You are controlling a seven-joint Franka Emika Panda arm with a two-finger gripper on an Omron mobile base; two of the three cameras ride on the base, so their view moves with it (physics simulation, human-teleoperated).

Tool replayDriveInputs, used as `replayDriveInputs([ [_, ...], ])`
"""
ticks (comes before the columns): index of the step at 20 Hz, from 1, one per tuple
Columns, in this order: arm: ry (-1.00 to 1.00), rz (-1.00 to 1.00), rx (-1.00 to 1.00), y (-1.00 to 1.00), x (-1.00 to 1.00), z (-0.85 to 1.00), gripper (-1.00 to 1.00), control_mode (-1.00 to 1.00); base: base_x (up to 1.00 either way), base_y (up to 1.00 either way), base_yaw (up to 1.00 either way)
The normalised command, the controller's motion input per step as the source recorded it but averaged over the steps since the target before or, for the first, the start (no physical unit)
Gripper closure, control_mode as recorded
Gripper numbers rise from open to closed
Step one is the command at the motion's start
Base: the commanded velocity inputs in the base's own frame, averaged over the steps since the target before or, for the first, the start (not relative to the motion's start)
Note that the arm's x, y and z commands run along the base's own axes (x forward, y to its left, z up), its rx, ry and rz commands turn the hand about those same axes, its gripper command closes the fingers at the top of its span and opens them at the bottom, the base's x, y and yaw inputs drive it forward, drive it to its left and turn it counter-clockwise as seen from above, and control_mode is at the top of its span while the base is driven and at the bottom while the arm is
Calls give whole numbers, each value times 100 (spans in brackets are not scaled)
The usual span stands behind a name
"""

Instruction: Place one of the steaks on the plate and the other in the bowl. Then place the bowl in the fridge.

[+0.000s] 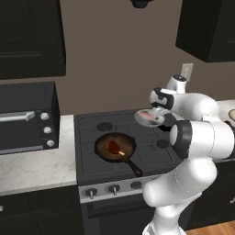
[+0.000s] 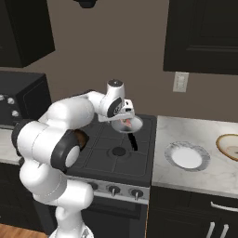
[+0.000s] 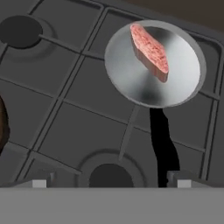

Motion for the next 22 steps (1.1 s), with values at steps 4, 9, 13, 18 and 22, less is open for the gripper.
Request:
replayDriveInputs([
  [4, 1, 10, 0, 0, 34, -27, -100, -100, 0, 0, 0],
  [9, 1, 9, 0, -1, 43, -9, -100, -100, 0, 0, 0],
  [13, 1, 9, 0, -9, 49, -2, -100, -100, 0, 0, 0],
  [18, 1, 9, 0, -16, 45, -2, -100, -100, 0, 0, 0],
  [22, 0, 9, 0, -5, 43, -14, -100, -100, 0, 0, 0],
])
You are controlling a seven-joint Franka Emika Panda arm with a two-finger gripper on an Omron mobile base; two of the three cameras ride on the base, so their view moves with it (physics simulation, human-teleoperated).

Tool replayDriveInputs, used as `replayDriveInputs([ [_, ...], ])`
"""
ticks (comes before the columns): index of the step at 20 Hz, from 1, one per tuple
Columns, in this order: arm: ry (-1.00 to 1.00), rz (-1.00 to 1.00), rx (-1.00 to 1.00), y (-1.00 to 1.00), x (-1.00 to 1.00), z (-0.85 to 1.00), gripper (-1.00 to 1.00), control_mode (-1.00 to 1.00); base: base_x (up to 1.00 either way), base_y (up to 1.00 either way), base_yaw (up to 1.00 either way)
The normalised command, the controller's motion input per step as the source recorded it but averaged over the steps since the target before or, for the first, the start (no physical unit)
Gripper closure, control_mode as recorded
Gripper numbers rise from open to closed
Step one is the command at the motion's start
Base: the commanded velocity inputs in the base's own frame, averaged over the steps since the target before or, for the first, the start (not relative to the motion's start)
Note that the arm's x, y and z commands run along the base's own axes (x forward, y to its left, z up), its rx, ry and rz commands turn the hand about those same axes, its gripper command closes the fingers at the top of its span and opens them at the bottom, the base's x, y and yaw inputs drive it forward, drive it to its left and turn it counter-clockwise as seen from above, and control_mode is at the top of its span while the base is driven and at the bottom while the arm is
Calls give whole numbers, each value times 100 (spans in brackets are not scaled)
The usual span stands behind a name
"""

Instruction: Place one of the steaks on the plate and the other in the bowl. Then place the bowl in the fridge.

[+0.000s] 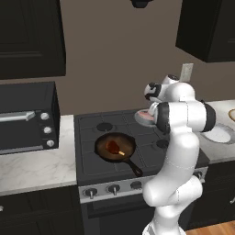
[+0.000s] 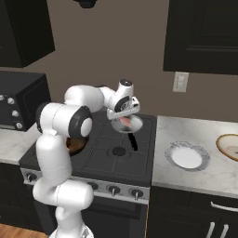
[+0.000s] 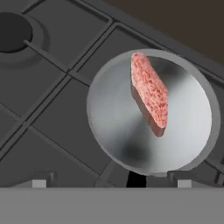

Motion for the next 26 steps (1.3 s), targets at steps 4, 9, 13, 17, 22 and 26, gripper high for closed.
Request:
replayDriveInputs([
  [4, 1, 7, 0, 0, 42, -23, -100, -100, 0, 0, 0],
  [9, 1, 6, 0, 0, 35, -32, -100, -100, 0, 0, 0],
  [13, 1, 6, 0, 0, 32, -29, -100, -100, 0, 0, 0],
  [17, 1, 5, 0, 0, 31, -25, -100, -100, 0, 0, 0],
  [22, 1, 5, 0, 0, 27, -26, -100, -100, 0, 0, 0],
  [26, 0, 5, 0, 0, 24, -25, -100, -100, 0, 0, 0],
])
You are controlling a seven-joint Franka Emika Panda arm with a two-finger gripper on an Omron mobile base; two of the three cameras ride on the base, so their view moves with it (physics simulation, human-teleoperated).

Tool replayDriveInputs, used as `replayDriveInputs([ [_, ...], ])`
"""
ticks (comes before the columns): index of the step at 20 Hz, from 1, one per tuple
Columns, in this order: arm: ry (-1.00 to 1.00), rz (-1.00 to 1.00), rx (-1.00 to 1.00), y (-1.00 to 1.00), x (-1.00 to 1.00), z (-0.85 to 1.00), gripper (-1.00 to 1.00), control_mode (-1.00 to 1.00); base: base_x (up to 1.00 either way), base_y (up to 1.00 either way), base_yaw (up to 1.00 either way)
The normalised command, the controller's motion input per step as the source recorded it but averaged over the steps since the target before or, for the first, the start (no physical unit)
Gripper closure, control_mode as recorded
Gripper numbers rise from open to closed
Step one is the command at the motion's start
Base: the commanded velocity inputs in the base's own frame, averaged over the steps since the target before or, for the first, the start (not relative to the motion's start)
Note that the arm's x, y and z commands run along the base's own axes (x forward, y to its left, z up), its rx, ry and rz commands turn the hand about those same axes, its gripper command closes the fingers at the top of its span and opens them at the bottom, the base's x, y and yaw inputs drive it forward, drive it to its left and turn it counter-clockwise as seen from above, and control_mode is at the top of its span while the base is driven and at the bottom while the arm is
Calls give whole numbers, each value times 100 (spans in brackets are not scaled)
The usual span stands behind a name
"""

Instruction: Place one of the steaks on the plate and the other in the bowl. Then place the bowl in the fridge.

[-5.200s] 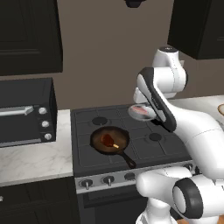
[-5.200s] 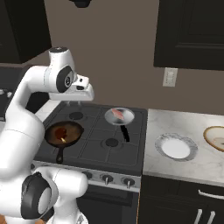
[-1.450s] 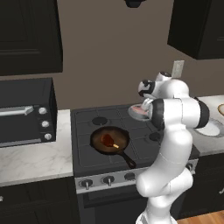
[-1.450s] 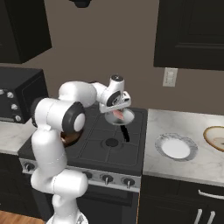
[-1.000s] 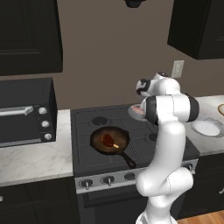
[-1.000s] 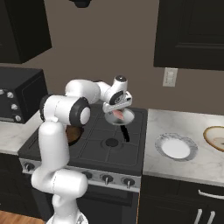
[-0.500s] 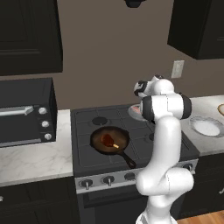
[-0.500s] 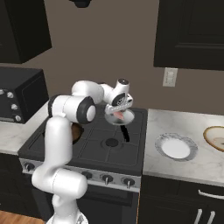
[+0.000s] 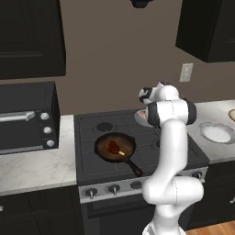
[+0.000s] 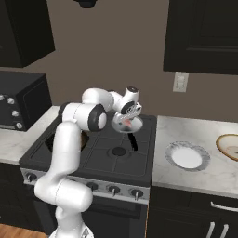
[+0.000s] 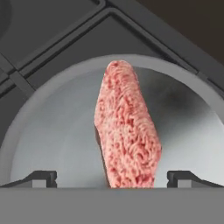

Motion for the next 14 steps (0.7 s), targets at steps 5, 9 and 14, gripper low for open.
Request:
replayDriveInputs([
  [5, 0, 5, 0, 0, 22, -23, -100, -100, 0, 0, 0],
  [9, 0, 5, 0, 0, 18, -21, -100, -100, 0, 0, 0],
  [14, 0, 4, 0, 0, 2, -46, 100, -100, 0, 0, 0],
])
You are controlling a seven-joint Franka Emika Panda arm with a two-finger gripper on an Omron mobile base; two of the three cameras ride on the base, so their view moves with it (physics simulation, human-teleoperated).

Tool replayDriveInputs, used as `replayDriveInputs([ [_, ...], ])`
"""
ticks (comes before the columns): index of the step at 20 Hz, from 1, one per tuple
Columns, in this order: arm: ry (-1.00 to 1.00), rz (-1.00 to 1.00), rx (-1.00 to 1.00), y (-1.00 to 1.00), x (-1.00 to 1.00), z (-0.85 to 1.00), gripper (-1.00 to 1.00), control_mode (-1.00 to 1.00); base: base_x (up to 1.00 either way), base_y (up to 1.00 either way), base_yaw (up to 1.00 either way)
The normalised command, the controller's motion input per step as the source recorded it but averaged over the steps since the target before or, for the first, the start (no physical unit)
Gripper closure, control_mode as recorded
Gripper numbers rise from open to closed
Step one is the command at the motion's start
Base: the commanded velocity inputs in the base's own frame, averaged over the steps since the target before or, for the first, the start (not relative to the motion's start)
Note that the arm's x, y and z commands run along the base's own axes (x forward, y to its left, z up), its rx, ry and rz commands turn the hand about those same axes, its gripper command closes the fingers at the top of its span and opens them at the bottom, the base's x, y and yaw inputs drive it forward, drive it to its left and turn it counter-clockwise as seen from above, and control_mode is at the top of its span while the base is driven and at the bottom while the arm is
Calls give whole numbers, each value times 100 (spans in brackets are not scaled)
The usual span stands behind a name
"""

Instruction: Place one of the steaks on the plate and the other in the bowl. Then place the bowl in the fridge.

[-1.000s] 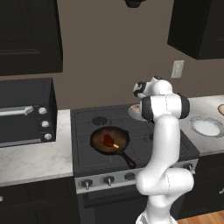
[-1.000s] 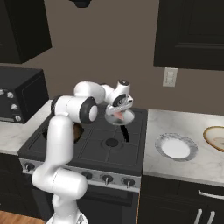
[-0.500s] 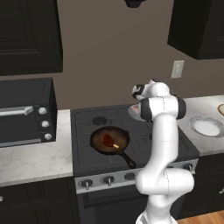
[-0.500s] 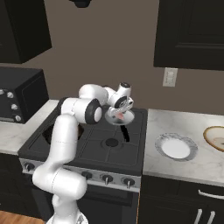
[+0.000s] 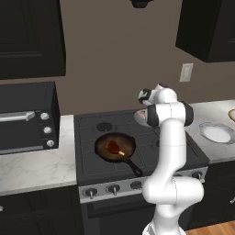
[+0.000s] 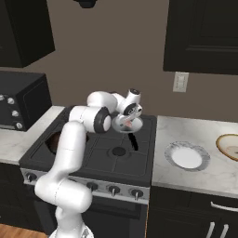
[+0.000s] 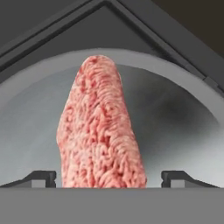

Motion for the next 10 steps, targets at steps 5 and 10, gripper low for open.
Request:
replayDriveInputs([
  [5, 0, 2, 0, 0, -4, -5, 100, -100, 0, 0, 0],
  [10, -7, 8, 0, 3, -30, 31, 100, -100, 0, 0, 0],
])
